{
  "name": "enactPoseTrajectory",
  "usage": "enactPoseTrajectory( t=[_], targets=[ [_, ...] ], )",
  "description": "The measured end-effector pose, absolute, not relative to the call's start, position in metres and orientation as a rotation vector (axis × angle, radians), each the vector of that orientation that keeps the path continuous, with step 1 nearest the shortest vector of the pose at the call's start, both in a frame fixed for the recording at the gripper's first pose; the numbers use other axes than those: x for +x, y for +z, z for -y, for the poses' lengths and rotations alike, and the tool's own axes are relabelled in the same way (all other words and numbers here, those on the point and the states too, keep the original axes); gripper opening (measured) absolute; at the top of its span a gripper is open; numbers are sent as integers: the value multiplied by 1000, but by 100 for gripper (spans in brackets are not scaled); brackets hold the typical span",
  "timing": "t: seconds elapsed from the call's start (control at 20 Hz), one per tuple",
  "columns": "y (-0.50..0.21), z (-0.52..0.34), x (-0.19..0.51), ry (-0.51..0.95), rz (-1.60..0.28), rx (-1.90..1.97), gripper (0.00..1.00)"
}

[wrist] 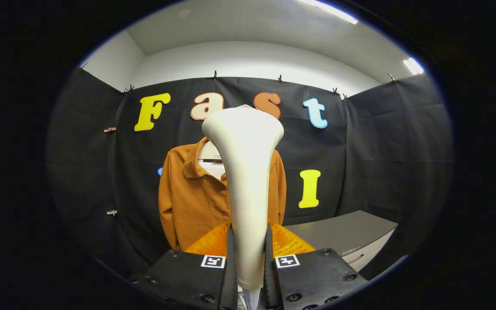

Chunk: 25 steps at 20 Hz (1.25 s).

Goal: Iron the clothes twice with a garment steamer, once on the left side and once on the right side.

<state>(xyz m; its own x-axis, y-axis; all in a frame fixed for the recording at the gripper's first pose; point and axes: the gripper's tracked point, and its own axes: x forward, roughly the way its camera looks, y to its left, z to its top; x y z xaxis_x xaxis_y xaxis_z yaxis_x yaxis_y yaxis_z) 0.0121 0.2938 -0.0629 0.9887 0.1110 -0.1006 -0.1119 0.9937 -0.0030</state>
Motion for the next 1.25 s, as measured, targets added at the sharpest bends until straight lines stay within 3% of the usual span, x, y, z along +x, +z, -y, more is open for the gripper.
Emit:
enactPoseTrajectory(
  t=[1.25],
  targets=[
    [-60, -279, 8, 133, -113, 5, 27]
  ],
)
